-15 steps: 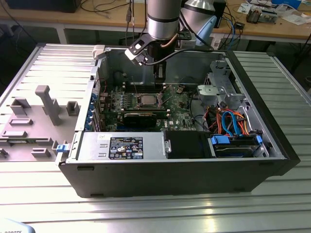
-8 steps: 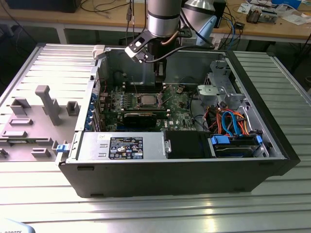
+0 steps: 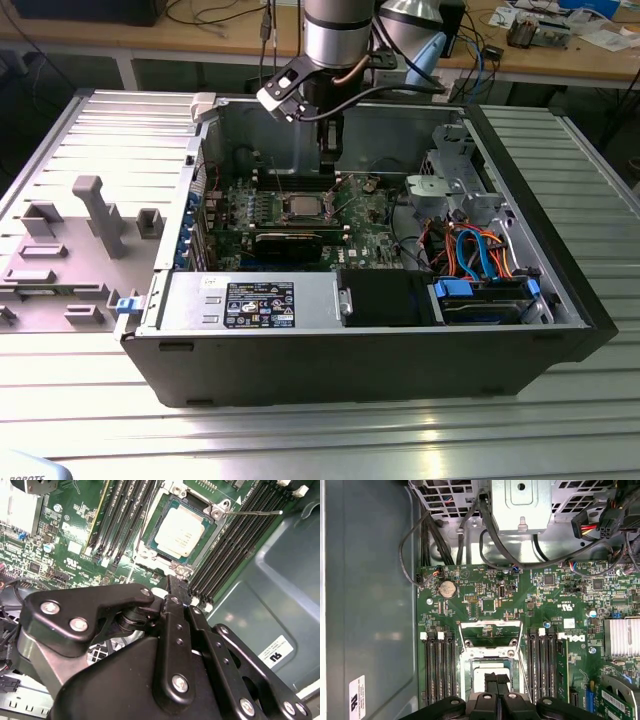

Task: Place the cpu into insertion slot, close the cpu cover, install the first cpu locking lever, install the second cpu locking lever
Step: 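Close the cpu cover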

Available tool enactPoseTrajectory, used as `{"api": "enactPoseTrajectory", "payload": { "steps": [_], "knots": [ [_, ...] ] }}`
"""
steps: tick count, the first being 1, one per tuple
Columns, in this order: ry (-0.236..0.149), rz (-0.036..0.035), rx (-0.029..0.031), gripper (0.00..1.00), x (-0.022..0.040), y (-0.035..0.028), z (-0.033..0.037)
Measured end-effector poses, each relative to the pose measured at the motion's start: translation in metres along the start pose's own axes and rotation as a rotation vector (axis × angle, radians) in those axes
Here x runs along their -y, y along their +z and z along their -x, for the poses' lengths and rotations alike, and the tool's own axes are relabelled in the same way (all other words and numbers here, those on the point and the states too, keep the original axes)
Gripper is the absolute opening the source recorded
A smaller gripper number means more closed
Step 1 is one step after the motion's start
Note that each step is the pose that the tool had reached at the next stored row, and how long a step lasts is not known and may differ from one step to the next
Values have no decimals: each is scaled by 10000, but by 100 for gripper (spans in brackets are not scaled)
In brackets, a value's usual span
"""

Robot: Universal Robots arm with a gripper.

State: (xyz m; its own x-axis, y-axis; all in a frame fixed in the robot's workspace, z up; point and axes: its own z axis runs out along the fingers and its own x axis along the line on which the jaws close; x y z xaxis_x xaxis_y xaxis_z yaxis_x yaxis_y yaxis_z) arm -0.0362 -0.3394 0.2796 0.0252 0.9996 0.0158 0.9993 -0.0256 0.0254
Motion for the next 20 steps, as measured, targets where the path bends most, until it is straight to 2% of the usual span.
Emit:
{"api": "enactPoseTrajectory", "payload": {
  "steps": [3, 7, 11, 20],
  "knots": [
    [-1, -2, 2, 11, -3, -1, 0],
    [0, -2, 2, 11, -94, 1, -2],
    [1, -1, 2, 11, -136, 3, -4],
    [2, -2, -17, 11, -137, 3, -4]
  ]
}}
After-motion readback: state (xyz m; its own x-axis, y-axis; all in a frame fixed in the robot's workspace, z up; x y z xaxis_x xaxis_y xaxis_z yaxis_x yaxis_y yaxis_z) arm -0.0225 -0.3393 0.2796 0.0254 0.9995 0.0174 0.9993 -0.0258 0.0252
